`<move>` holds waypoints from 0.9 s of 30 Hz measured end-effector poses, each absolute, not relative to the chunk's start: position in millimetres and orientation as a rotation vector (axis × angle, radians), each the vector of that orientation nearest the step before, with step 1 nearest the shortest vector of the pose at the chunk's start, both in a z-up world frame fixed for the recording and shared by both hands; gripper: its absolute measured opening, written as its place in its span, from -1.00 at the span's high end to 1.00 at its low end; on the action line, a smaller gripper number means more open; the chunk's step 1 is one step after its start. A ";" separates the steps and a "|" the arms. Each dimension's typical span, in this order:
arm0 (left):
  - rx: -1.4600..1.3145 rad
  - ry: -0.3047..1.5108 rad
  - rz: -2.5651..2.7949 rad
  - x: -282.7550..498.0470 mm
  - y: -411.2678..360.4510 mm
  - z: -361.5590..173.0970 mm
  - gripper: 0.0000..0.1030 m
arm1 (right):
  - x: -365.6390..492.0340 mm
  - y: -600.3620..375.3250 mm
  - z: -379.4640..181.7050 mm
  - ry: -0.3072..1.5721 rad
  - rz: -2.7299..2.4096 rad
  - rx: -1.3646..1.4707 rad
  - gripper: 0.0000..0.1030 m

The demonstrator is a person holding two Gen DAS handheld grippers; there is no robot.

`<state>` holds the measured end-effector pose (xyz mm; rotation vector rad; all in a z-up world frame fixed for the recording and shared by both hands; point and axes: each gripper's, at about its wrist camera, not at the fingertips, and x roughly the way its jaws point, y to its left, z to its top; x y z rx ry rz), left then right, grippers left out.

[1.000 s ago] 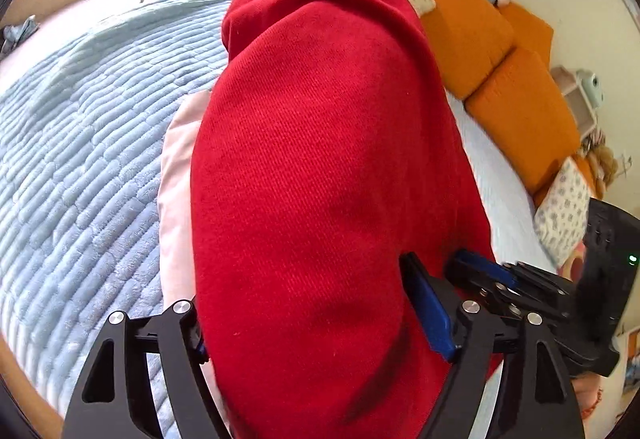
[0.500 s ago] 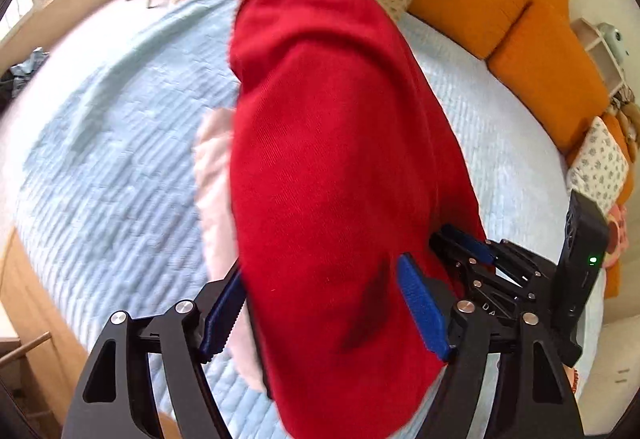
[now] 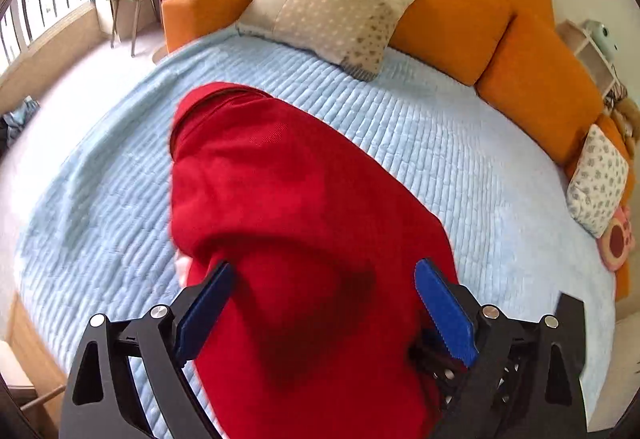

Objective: Fold large clothes
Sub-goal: 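Lower the garment onto the stack with the right tool while the left tool opens, then open the right tool and release the red garment on the stack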

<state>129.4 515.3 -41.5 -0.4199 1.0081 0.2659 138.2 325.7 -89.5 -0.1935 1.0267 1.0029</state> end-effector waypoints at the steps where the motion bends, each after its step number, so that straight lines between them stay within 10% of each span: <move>1: -0.418 1.017 0.275 132.2 520.4 -47.8 -0.81 | 139.1 325.4 -90.3 1.026 1.011 -0.186 0.66; 7: -0.346 1.059 0.341 145.8 530.4 -120.9 -0.94 | 136.1 326.4 -94.1 1.015 1.028 -0.149 0.66; 19: -0.379 0.856 0.211 53.9 487.7 -40.2 -0.93 | 110.8 291.6 -52.7 0.969 1.071 -0.159 0.59; 27: -0.317 0.896 0.238 8.4 450.3 -96.4 -0.92 | 88.6 283.1 -75.0 0.984 1.032 -0.263 0.62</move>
